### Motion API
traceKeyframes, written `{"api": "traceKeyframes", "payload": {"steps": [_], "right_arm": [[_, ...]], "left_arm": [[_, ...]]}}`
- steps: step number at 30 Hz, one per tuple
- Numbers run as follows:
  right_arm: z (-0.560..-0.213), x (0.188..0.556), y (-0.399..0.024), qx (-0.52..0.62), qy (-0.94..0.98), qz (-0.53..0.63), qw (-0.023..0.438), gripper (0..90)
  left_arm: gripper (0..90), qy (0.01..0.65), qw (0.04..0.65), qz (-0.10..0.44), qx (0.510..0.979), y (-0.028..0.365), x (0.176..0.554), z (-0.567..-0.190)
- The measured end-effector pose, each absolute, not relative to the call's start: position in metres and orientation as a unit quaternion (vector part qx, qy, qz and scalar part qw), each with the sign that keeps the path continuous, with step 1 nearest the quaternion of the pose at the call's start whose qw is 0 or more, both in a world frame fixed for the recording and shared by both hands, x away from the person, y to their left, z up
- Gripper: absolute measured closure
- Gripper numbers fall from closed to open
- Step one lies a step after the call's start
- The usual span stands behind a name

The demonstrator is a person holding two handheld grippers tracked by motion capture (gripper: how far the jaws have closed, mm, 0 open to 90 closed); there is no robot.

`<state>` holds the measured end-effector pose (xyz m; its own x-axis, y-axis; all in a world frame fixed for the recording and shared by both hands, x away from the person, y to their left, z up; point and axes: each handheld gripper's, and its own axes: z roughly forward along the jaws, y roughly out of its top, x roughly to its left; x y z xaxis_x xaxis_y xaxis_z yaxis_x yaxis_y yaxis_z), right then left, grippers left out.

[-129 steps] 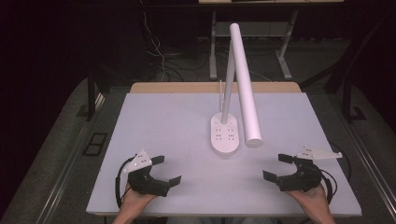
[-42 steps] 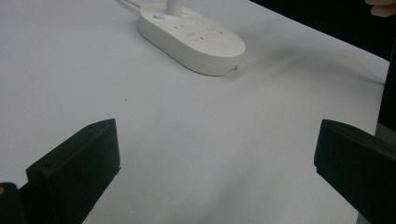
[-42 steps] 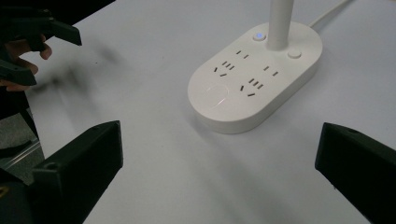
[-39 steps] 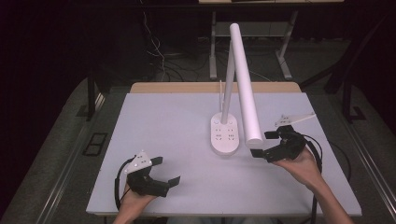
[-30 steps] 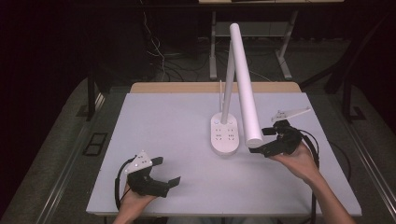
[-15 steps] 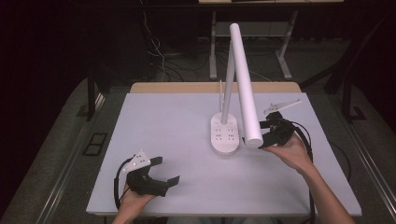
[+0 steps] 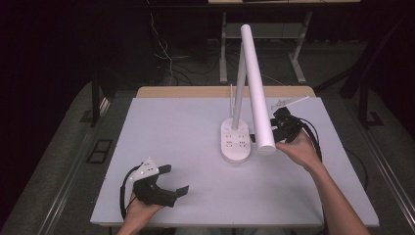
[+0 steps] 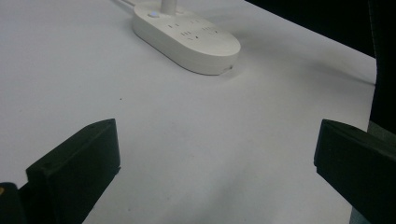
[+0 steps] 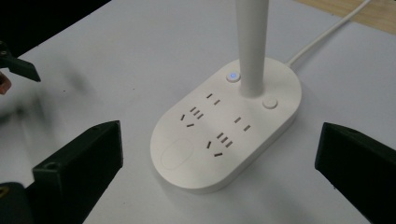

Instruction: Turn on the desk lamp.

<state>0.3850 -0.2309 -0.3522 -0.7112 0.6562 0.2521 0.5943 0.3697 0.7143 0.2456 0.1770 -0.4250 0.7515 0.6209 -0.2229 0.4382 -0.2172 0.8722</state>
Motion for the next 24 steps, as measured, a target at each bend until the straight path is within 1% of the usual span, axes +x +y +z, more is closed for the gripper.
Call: {"api": "traceKeyframes", "payload": {"steps": [11, 12, 24], "right_arm": [[-0.354, 0.404, -0.227, 0.387, 0.824, 0.412, 0.041, 0.8], [-0.354, 0.406, -0.228, 0.384, 0.823, 0.417, 0.04, 7.0], [-0.355, 0.427, -0.226, 0.395, 0.819, 0.415, 0.043, 7.1]], "left_arm": [[0.0, 0.342, 0.525, 0.088, 0.775, 0.178, 0.246, -0.425], [0.0, 0.342, 0.525, 0.088, 0.774, 0.178, 0.246, -0.425], [0.0, 0.343, 0.524, 0.089, 0.774, 0.178, 0.246, -0.425]]}}
